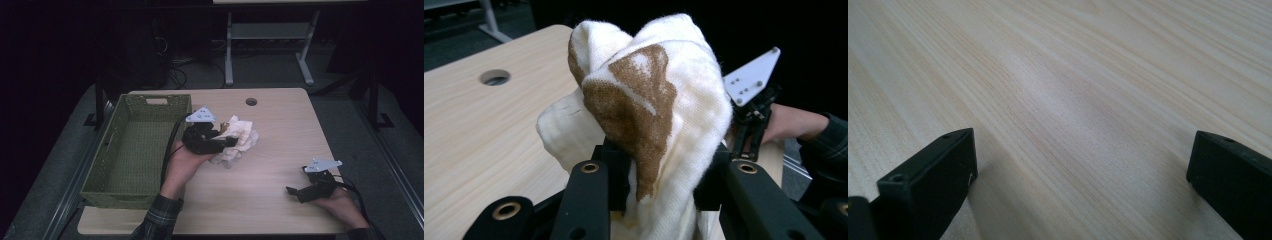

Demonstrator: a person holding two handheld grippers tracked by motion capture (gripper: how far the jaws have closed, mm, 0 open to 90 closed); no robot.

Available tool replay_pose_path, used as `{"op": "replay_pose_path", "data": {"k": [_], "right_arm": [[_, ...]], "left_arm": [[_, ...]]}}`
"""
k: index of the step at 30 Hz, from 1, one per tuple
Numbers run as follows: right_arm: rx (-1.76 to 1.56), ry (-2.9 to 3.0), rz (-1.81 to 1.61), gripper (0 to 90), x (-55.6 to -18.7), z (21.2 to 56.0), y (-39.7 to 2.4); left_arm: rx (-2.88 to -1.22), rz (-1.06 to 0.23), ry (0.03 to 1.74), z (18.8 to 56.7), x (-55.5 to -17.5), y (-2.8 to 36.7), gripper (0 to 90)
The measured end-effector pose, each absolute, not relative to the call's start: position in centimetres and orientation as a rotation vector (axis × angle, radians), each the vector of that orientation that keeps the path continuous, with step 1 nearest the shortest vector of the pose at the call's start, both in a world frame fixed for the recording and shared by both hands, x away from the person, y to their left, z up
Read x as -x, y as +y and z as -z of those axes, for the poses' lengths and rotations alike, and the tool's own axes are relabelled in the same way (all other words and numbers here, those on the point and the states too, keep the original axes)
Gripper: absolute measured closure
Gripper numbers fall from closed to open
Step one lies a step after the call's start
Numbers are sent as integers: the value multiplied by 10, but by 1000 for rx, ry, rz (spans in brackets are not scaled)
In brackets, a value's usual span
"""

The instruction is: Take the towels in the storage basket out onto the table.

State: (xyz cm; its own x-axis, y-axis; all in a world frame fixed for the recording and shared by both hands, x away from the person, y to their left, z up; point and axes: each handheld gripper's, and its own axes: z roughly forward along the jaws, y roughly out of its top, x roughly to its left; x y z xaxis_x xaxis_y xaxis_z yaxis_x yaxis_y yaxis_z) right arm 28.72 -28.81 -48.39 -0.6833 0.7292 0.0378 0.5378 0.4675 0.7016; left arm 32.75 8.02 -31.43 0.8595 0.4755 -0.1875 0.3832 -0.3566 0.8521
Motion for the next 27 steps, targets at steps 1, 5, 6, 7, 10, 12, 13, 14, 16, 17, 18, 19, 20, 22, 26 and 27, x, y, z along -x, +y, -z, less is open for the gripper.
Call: {"op": "replay_pose_path", "data": {"k": [1,5,6,7,10,12,13,14,16,17,18,19,20,22,26,27], "right_arm": [[-1084,2451,-1028,0,-287,484,-288],[-1085,2451,-1029,0,-287,484,-288],[-1085,2451,-1029,0,-287,484,-288],[-1085,2451,-1029,0,-287,484,-288],[-1085,2451,-1029,0,-287,484,-288],[-1084,2451,-1029,0,-287,484,-288],[-1086,2450,-1028,0,-287,484,-288],[-1086,2450,-1028,0,-287,484,-288],[-1086,2450,-1028,0,-287,484,-288],[-1086,2450,-1028,0,-287,484,-288],[-1086,2450,-1028,0,-287,484,-288],[-1086,2450,-1027,0,-287,484,-288],[-1088,2451,-1027,0,-287,484,-288],[-1087,2451,-1026,0,-287,484,-288],[-1085,2451,-1026,0,-287,484,-288],[-1085,2451,-1025,0,-287,484,-288]], "left_arm": [[-1994,-110,621,315,-327,78,659],[-2009,-87,611,323,-328,62,659],[-2009,-87,611,323,-328,62,659],[-2022,-86,609,327,-328,56,659],[-2031,-73,611,332,-329,51,659],[-2041,-69,608,337,-330,45,659],[-2059,-64,605,343,-331,39,659],[-2059,-64,605,343,-331,39,659],[-2082,-56,599,351,-330,32,659],[-2100,-38,595,360,-331,25,659],[-2100,-38,595,360,-331,25,659],[-2111,-30,595,367,-331,21,659],[-2119,-22,598,372,-332,19,658],[-2135,-8,606,382,-334,14,658],[-2190,8,590,403,-337,6,656],[-2212,16,575,413,-338,2,653]]}}
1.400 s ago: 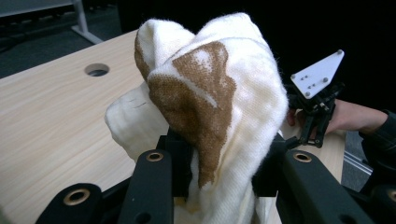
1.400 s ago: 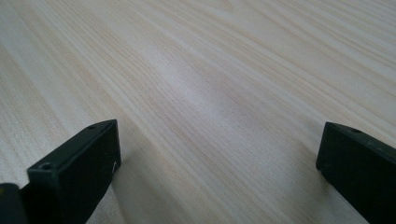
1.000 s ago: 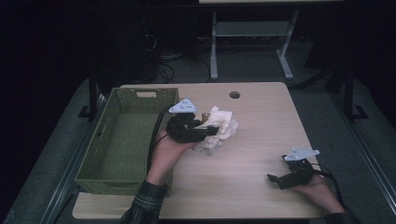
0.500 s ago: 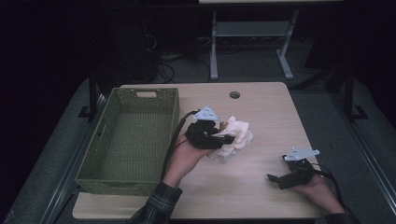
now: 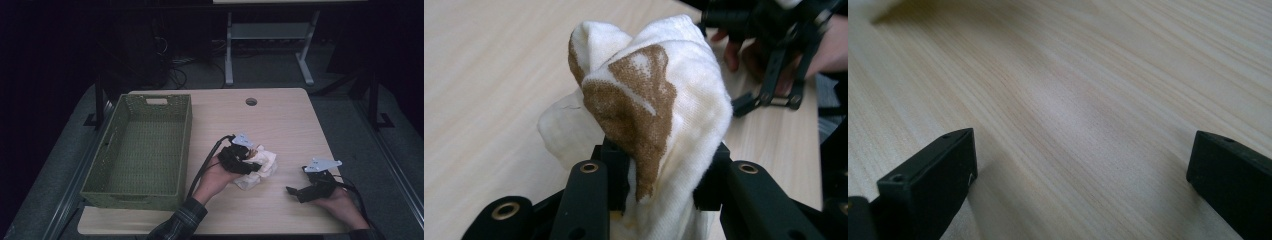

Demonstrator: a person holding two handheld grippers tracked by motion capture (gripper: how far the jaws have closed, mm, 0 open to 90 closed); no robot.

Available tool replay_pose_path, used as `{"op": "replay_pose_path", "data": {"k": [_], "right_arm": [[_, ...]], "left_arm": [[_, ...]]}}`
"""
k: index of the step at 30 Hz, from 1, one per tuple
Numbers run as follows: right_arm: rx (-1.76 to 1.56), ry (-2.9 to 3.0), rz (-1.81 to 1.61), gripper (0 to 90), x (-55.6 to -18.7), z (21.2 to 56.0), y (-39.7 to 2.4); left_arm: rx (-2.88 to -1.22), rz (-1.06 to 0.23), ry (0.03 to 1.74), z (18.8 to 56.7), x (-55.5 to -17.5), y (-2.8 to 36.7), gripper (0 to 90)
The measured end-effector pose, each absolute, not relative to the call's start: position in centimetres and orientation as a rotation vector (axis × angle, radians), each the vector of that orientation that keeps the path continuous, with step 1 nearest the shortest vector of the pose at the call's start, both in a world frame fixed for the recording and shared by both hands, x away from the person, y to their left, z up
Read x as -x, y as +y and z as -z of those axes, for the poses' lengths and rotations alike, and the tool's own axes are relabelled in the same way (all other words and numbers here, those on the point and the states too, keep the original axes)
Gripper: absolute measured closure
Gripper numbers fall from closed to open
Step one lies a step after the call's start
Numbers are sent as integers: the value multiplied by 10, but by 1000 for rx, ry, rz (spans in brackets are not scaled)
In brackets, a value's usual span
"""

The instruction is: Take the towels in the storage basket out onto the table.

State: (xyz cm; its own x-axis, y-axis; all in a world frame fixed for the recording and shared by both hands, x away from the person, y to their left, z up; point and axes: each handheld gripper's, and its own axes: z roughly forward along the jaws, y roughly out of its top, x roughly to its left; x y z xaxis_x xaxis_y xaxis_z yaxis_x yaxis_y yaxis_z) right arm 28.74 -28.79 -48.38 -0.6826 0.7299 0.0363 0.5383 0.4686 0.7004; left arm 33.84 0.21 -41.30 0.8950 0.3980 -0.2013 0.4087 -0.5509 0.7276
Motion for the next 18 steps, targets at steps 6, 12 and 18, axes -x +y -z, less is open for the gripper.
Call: {"op": "replay_pose_path", "data": {"k": [6,12,18], "right_arm": [[-1086,2452,-1025,0,-287,484,-288],[-1088,2450,-1026,0,-287,484,-288],[-1087,2450,-1026,0,-287,484,-288]], "left_arm": [[-2256,17,536,437,-340,-10,646],[-2295,10,528,458,-342,-17,591],[-2263,-42,517,450,-339,-11,407]]}}
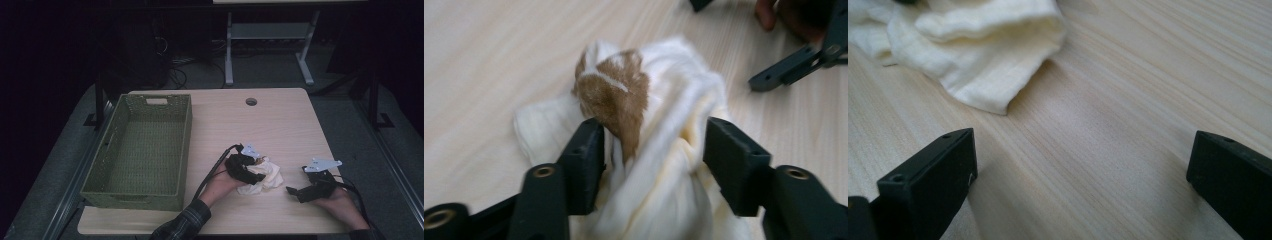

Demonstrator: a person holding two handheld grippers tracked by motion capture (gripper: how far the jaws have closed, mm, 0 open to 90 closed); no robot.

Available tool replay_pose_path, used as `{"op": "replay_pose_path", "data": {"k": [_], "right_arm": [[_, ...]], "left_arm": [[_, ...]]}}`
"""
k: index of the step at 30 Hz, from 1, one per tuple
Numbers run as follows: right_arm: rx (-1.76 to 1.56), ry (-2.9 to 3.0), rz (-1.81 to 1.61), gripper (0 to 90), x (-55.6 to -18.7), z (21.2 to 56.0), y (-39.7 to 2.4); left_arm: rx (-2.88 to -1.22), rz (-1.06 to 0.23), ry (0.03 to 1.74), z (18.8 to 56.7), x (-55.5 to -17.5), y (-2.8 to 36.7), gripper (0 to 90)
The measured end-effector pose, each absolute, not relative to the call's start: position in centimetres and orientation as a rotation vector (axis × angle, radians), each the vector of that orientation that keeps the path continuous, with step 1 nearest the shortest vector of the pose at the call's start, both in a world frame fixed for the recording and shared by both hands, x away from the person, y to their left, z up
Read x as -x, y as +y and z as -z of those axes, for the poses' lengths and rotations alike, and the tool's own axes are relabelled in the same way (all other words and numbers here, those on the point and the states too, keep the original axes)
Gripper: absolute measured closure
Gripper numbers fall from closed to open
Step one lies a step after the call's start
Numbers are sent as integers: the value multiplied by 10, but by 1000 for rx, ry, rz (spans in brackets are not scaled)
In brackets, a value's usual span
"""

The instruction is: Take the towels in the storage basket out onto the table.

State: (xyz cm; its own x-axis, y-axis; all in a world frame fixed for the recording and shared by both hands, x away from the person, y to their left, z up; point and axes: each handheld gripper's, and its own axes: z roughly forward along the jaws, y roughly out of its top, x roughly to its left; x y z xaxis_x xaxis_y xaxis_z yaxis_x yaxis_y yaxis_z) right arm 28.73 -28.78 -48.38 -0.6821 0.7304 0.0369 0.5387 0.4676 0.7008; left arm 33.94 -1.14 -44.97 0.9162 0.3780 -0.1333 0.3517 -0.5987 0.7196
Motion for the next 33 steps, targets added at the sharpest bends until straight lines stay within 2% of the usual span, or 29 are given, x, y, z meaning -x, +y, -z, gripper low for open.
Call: {"op": "replay_pose_path", "data": {"k": [2,5,9,10,11,12,14,18,21,26,27,29,30,32,33], "right_arm": [[-1087,2451,-1027,0,-287,484,-288],[-1087,2451,-1027,0,-287,484,-288],[-1087,2450,-1027,0,-287,484,-288],[-1087,2450,-1027,0,-287,484,-288],[-1087,2450,-1027,0,-287,484,-288],[-1088,2449,-1027,0,-287,484,-288],[-1087,2450,-1026,0,-287,484,-288],[-1087,2450,-1027,0,-287,484,-288],[-1087,2450,-1027,0,-287,484,-288],[-1087,2449,-1027,0,-287,484,-288],[-1087,2449,-1027,0,-287,484,-288],[-1087,2449,-1027,0,-287,484,-288],[-1087,2449,-1027,0,-287,484,-288],[-1087,2449,-1027,0,-287,484,-288],[-1087,2449,-1027,0,-287,484,-288]], "left_arm": [[-2248,-94,513,437,-335,-2,374],[-2215,-117,519,429,-332,5,375],[-2185,-156,524,424,-326,17,429],[-2183,-160,523,424,-324,19,499],[-2190,-167,516,424,-322,21,499],[-2191,-162,504,425,-319,22,575],[-2185,-161,505,426,-317,21,648],[-2186,-160,480,427,-315,14,655],[-2199,-178,472,431,-313,8,576],[-2226,-186,487,443,-315,0,568],[-2231,-193,487,444,-316,0,594],[-2236,-204,501,446,-318,0,706],[-2240,-206,513,446,-319,1,706],[-2231,-186,535,445,-322,4,835],[-2231,-186,535,445,-322,4,849]]}}
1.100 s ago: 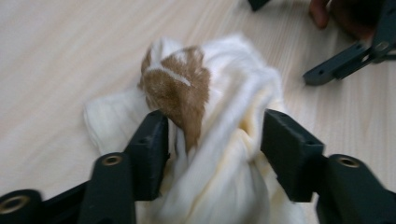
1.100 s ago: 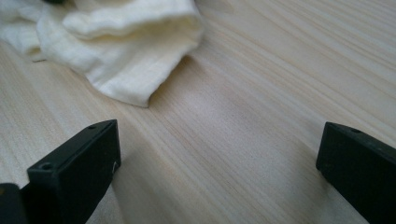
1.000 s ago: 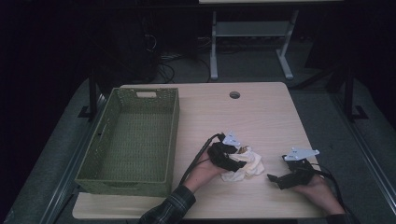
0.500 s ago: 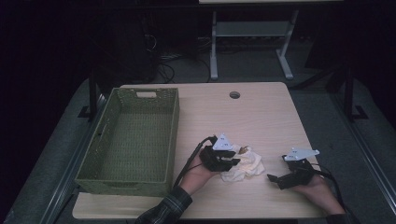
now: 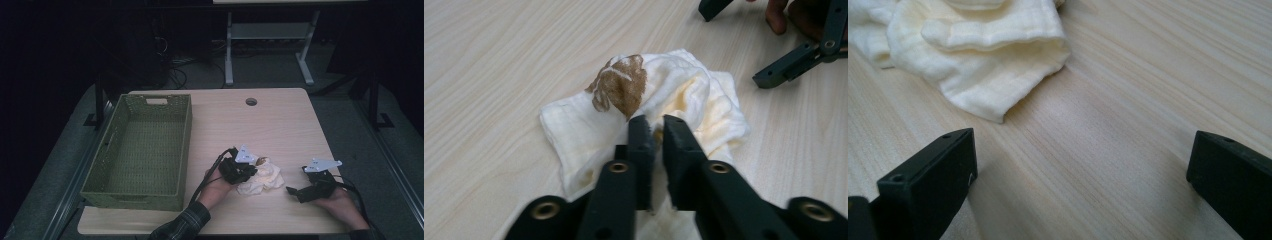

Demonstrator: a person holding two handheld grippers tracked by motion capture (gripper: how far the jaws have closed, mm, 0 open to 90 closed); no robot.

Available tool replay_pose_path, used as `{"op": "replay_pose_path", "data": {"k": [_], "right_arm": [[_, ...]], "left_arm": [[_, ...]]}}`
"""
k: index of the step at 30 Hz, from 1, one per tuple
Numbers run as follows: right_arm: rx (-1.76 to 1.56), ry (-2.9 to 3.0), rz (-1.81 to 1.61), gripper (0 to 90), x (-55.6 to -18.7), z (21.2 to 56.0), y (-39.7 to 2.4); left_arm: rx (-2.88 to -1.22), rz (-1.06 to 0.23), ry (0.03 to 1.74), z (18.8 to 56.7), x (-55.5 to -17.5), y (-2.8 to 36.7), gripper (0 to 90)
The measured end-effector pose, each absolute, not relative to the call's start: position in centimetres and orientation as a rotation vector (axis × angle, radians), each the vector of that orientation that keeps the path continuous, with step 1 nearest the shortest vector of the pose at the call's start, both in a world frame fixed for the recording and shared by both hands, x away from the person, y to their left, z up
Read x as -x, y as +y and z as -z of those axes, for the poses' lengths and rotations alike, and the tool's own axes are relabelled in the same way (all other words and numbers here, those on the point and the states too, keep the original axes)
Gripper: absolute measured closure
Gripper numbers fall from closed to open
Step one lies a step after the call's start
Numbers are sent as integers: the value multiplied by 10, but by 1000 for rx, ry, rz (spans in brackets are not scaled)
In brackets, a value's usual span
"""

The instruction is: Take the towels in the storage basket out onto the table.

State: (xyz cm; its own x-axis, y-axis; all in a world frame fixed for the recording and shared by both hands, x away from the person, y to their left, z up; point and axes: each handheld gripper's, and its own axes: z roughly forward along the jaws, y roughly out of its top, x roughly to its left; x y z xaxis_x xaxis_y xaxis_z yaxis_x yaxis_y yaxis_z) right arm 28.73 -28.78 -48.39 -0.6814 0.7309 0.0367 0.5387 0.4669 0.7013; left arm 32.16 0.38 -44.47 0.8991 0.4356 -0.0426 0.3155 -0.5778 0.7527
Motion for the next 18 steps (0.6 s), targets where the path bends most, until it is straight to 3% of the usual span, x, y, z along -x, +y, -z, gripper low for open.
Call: {"op": "replay_pose_path", "data": {"k": [10,15,18], "right_arm": [[-1087,2449,-1027,0,-287,484,-288],[-1086,2452,-1024,7,-287,484,-288],[-1088,2456,-1017,160,-287,479,-288]], "left_arm": [[-2115,-240,574,416,-322,21,869],[-2048,-305,689,410,-330,38,869],[-2036,-332,748,411,-333,45,868]]}}
